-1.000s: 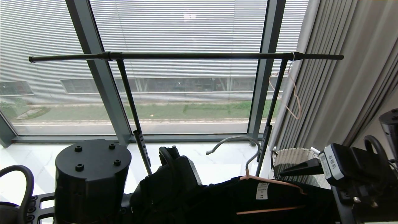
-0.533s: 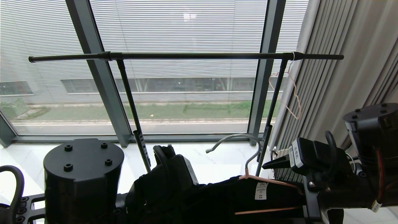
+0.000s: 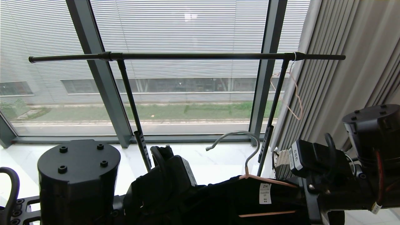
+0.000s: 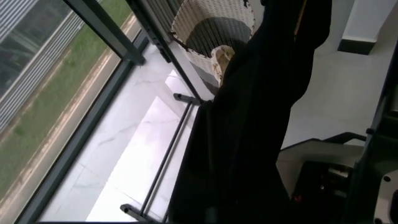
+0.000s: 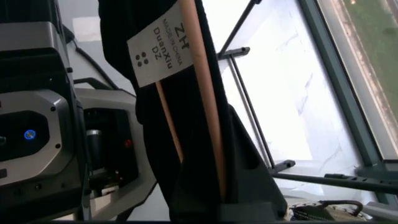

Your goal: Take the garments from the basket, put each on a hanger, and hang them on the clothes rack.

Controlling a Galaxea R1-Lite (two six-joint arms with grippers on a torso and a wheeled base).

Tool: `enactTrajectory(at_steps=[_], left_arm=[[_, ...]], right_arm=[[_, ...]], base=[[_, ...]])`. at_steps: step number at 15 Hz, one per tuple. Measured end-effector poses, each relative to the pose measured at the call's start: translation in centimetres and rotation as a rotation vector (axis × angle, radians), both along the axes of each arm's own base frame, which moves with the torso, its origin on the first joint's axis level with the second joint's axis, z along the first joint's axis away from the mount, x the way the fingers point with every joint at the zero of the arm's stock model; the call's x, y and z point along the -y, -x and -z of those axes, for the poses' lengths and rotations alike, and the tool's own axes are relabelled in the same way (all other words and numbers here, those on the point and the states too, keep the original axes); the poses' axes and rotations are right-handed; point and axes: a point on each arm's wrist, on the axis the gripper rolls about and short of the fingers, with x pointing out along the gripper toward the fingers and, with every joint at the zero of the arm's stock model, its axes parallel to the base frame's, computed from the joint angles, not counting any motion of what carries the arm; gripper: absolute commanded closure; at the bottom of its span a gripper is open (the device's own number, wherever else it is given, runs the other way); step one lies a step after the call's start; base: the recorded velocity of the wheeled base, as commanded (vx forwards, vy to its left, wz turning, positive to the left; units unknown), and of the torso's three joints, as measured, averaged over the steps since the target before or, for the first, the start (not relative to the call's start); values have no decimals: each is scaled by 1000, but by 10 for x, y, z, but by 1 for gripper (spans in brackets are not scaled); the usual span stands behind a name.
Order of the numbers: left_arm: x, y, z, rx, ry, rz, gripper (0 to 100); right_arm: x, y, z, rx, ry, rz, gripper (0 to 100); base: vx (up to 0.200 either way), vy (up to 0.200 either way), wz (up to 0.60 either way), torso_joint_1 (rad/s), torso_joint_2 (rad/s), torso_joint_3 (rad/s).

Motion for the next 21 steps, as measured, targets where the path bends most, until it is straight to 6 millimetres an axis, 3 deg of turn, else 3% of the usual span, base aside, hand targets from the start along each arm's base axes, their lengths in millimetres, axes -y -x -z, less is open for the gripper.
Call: enactTrajectory(at_steps=[6, 13, 16, 17, 21], left_arm=[[-9, 1, 6, -1, -26, -55, 0], [-76, 4, 34, -68, -71, -305, 0], [-87, 3, 37, -79, -65, -366, 0], [-87, 3, 37, -87, -57, -371, 100], [-86, 1, 38, -92, -62, -382, 100]], right_arm=[[12, 3, -10, 118, 0, -37, 100], [42, 3, -29, 197, -61, 47, 100], [45, 6, -33, 213, -76, 41, 100], [46, 8, -34, 217, -79, 38, 100], [48, 13, -37, 228, -86, 33, 100]], base=[[0, 0, 0, 0, 0, 0], [0, 0, 0, 0, 0, 0], [0, 0, 0, 0, 0, 0], [0, 0, 0, 0, 0, 0], [0, 0, 0, 0, 0, 0]])
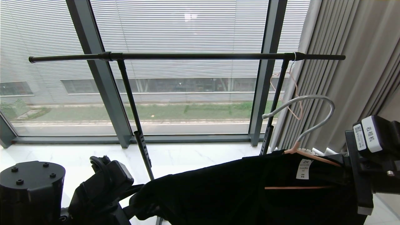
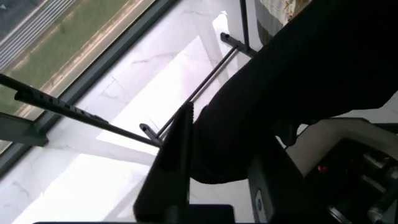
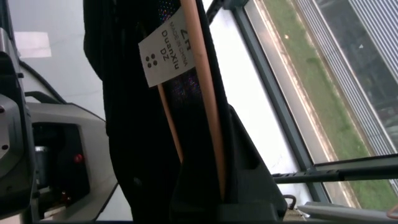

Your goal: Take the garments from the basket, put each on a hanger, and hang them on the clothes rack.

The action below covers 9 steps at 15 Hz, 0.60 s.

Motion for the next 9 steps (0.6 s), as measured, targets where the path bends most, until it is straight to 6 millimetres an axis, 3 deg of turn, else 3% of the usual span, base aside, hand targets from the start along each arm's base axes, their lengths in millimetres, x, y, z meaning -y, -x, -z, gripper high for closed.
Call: enactTrajectory(at_steps=[3, 8, 9], left_arm=[[-4, -2, 2, -3, -20, -46, 100], [-25, -16, 9, -12, -84, -264, 100], [-26, -17, 9, -13, -86, -266, 0]], right_arm=[[2, 1, -1, 6, -3, 10, 100], [16, -2, -2, 12, -12, 92, 100], [17, -2, -2, 14, -14, 98, 100]], base=[[0, 0, 0, 0, 0, 0], [0, 0, 0, 0, 0, 0], [0, 0, 0, 0, 0, 0]])
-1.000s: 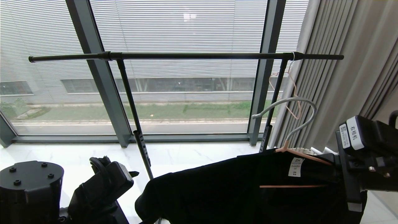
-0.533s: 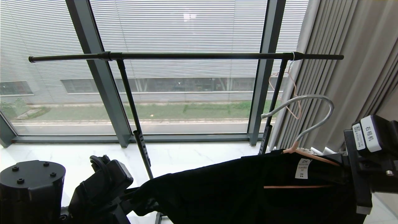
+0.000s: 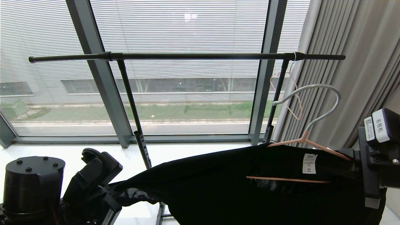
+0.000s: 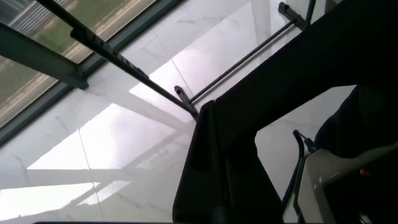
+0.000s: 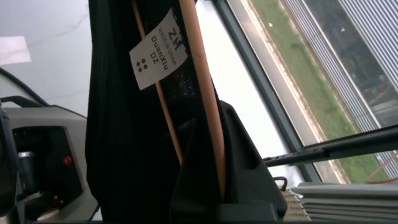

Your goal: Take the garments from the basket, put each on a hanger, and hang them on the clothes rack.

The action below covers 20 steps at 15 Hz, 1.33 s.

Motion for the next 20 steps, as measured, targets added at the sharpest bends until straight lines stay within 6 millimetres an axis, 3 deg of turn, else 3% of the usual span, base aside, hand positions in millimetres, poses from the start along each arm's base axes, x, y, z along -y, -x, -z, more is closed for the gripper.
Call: enactTrajectory(at_steps=[4, 11, 13, 20], left_arm=[[4, -1, -2, 2, 24, 7, 0], [4, -6, -24, 135, 122, -144, 0], [6, -10, -33, 155, 178, -166, 0], [9, -10, -36, 161, 192, -150, 0]], right_arm=[[3, -1, 2, 1, 22, 60, 100], [35, -5, 16, -107, 75, 599, 100], [38, -7, 17, -143, 34, 678, 100], [40, -8, 17, -171, -3, 740, 100]], base=[[0, 0, 0, 0, 0, 0], [0, 0, 0, 0, 0, 0], [0, 0, 0, 0, 0, 0], [0, -200, 0, 2, 2, 4]])
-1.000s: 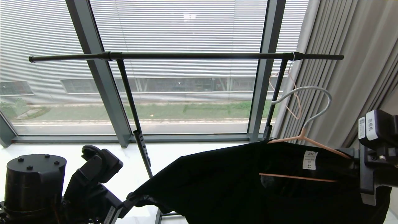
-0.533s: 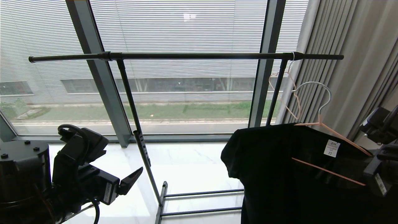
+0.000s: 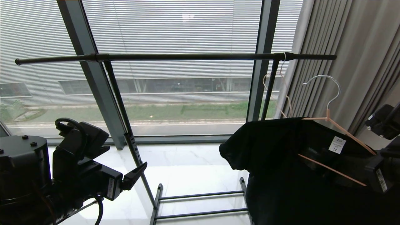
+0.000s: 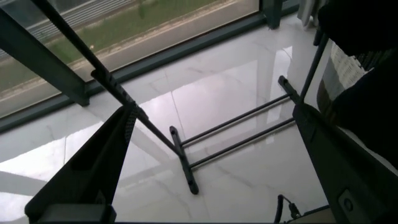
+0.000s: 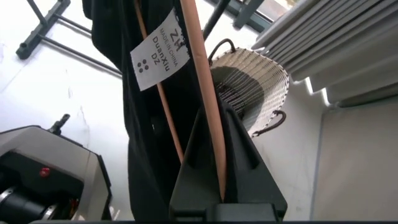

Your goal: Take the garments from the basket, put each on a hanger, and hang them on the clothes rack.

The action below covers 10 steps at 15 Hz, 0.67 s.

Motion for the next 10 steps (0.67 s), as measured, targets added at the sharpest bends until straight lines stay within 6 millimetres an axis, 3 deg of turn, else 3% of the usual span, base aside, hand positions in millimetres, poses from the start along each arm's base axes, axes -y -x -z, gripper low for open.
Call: enactTrajectory(at_steps=[2, 10], left_arm=[[0, -1, 0, 0, -1, -3, 0], [-1, -2, -1, 1, -2, -11, 0]], right_arm=[[-2, -3, -1, 10, -5, -4, 100], [-22, -37, -20, 107, -49, -29, 100]], base=[[0, 0, 0, 0, 0, 0], [200, 0, 0, -2, 1, 3]])
